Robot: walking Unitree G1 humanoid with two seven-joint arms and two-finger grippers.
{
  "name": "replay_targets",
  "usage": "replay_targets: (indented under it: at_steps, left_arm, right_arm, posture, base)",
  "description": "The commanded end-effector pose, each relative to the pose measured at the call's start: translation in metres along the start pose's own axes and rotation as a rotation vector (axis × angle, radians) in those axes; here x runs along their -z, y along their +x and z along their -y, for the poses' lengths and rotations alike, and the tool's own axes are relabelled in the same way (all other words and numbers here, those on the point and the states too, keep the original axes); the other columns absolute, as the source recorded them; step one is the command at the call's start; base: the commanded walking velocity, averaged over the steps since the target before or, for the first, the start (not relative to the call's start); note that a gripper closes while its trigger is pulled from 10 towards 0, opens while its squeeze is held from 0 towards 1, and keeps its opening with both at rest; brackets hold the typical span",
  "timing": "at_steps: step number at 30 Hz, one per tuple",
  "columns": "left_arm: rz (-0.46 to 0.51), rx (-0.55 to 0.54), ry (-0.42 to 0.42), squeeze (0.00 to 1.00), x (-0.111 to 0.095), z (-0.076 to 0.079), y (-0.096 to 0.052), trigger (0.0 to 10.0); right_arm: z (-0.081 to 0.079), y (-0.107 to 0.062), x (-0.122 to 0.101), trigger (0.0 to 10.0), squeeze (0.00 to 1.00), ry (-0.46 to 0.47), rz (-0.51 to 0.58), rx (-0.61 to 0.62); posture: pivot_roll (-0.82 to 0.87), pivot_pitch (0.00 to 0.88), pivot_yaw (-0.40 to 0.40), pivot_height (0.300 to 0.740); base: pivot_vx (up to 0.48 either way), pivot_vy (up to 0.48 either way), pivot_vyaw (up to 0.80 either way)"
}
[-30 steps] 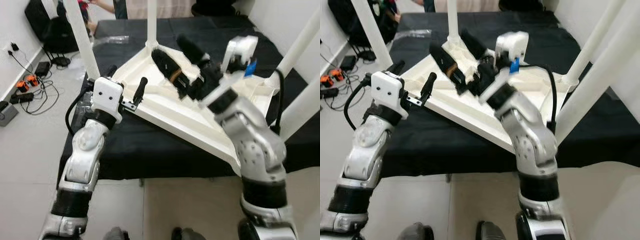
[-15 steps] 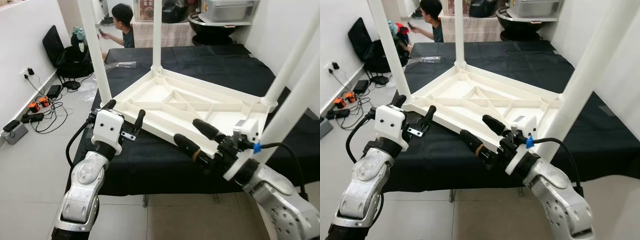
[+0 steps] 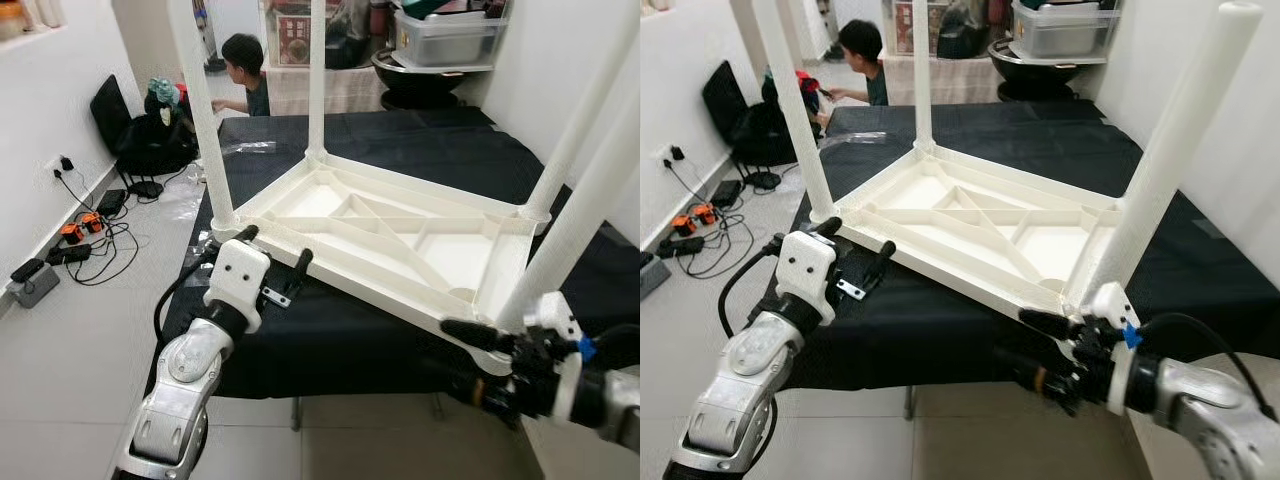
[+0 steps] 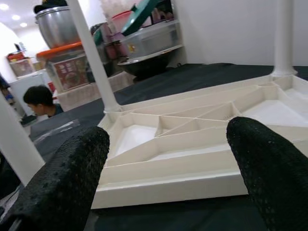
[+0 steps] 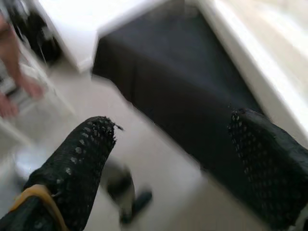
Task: Building children table
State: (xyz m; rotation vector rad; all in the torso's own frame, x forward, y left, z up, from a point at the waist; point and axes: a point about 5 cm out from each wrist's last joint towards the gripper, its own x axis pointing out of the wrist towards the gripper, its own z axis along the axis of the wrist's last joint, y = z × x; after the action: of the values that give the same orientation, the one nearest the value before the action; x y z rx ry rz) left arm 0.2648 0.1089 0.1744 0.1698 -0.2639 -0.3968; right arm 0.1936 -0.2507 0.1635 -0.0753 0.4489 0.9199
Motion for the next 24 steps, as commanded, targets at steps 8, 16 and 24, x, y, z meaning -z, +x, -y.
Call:
replay_targets:
  at_steps: [8,16,24]
  left_arm:
    - [-0.018,0.033,-0.023,0.0,0.001,0.008,-0.002,10.0]
    - [-0.102,0.211,-0.123,0.0,0.01,0.036,-0.022,10.0]
    - [-0.12,0.244,-0.152,0.0,0.01,0.044,-0.029,10.0]
  right_arm:
    - [0.032,-0.038,0.014,10.0,0.0,-0.087,-0.266,0.177]
    - [0.078,-0.048,-0.01,10.0,0.0,-0.17,-0.167,0.524]
    - [0.048,0.007,-0.049,10.0,0.0,-0.164,0.136,0.305]
  posture:
    - [-0.04,0.03,0.025,0.74]
    - [-0.04,0.045,0.027,0.74]
    - [-0.03,0.054,0.02,0.74]
  base:
    - [0.0,0.0,0.0]
    - [0.0,0.0,0.0]
    - [0.0,0.0,0.0]
